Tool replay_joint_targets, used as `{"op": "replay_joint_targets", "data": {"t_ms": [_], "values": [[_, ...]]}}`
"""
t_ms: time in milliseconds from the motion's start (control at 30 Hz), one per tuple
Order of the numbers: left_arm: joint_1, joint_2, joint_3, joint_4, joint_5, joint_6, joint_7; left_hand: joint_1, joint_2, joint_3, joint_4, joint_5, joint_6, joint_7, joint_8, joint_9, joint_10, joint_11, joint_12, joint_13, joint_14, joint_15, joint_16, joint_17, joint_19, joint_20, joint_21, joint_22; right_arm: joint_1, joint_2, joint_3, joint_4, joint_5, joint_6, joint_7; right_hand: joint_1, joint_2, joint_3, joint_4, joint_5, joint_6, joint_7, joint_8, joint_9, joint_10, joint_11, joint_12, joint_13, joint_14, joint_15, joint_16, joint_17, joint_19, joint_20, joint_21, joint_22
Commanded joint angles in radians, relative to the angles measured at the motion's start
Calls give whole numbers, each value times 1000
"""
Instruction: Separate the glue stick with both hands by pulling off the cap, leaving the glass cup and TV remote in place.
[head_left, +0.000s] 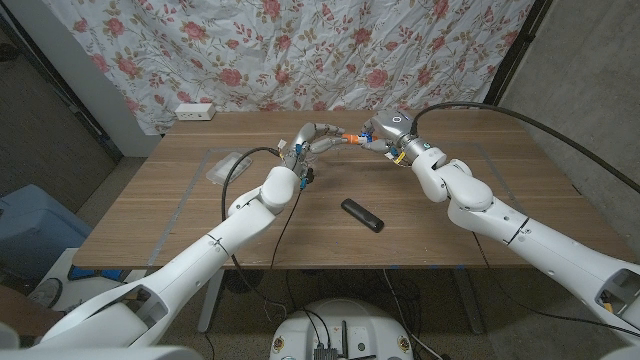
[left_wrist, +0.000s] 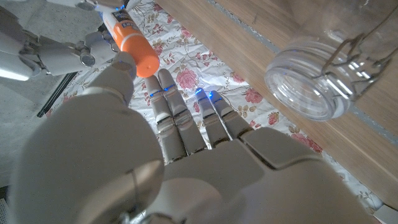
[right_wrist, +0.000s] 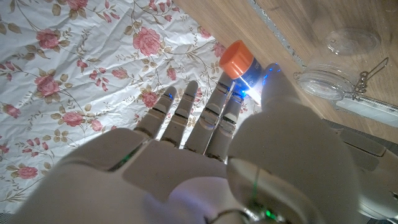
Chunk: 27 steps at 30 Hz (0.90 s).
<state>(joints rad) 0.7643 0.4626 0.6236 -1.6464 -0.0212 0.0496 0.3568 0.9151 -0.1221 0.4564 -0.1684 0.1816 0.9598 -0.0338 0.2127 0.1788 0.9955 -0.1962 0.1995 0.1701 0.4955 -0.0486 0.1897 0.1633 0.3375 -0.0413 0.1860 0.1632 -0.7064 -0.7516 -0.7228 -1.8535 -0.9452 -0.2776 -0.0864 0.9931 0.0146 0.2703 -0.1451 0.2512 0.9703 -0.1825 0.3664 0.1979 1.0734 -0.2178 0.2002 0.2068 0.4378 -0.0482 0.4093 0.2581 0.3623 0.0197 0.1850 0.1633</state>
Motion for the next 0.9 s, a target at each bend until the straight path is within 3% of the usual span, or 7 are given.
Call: {"op": "replay_joint_targets", "data": {"t_ms": [33, 400, 900], "values": [[-2, -12, 5, 2, 2, 13, 11, 10, 3, -4, 1, 3, 10, 3, -4, 3, 21, 2, 1, 4, 15, -32, 5, 1, 10, -62, 6, 3, -7, -2, 6, -1, 5, -4, -12, -7, 1, -4, 0, 1, 54, -46, 5, 4, 6, 0, 0, 4, 3, -117, 2, 2, 0, -4, 2, 3], [-19, -20, 11, 16, -17, 26, -12, 5, 6, -15, 5, 3, -11, 9, -18, 5, -2, 3, -13, 6, 9, -11, -2, 1, -2, -55, -1, 3, -8, -2, 8, 5, 14, 5, -28, -7, 1, -4, -1, 1, 55, -46, 4, 4, 4, 1, 0, 3, 4, -118, 1, 2, 2, -4, 2, 3], [-24, -35, 15, 34, -14, 14, 10, 20, 28, -17, 2, 6, 35, 8, -8, 9, 67, 0, 6, 10, 40, -21, 2, 1, 9, -53, 2, 3, -5, 0, 7, 17, 23, 14, -46, -9, 2, -3, 0, 0, 56, -46, 3, 4, 7, 0, 1, 4, 7, -118, -1, 1, 4, -5, 2, 3]]}}
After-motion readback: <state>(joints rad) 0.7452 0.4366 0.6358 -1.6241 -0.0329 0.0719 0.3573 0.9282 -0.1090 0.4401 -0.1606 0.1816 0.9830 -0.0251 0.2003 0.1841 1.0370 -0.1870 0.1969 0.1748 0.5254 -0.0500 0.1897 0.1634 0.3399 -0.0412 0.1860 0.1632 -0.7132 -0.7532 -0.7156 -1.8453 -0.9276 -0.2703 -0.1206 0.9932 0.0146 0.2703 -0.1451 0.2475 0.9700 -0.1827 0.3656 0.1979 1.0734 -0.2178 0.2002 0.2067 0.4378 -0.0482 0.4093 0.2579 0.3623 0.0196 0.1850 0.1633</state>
